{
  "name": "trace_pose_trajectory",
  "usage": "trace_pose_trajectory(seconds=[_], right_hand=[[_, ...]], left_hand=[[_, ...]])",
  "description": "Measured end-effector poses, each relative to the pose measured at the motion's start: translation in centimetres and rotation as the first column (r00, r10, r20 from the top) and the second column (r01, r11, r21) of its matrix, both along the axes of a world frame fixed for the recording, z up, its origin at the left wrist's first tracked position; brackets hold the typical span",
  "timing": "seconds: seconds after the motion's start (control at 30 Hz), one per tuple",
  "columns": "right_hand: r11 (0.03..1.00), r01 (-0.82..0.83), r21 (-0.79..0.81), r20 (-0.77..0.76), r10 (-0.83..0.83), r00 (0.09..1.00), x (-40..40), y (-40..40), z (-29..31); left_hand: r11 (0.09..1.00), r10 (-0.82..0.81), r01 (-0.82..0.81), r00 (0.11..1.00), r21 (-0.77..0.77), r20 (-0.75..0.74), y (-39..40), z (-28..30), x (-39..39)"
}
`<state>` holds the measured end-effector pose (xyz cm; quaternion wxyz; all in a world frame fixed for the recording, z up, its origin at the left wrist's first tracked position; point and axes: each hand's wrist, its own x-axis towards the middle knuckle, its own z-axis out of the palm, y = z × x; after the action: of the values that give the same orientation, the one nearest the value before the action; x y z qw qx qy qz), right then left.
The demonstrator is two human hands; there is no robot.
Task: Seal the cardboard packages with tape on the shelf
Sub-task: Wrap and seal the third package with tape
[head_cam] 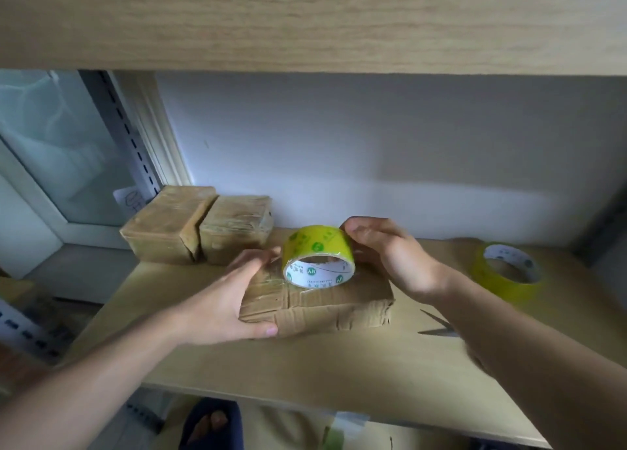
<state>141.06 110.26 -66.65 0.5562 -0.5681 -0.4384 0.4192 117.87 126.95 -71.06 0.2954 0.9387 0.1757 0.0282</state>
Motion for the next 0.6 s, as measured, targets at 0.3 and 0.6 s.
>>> trace_pose_trajectory(seconds=[0.3, 0.6], right_hand=[[0.996, 0.078, 0.04, 0.442, -0.088, 0.892, 1.0, 0.2, 1.8], [0.997, 0.073, 0.018, 0.818, -0.056, 0.573, 4.2, -2.0, 4.0]], left_hand=[[0.998, 0.016, -0.019, 0.999, -0.056, -0.045, 0.2, -0.5, 0.8], [0.997, 0.013, -0.015, 1.0, -0.076, -0.015, 0.5, -0.9, 1.3]])
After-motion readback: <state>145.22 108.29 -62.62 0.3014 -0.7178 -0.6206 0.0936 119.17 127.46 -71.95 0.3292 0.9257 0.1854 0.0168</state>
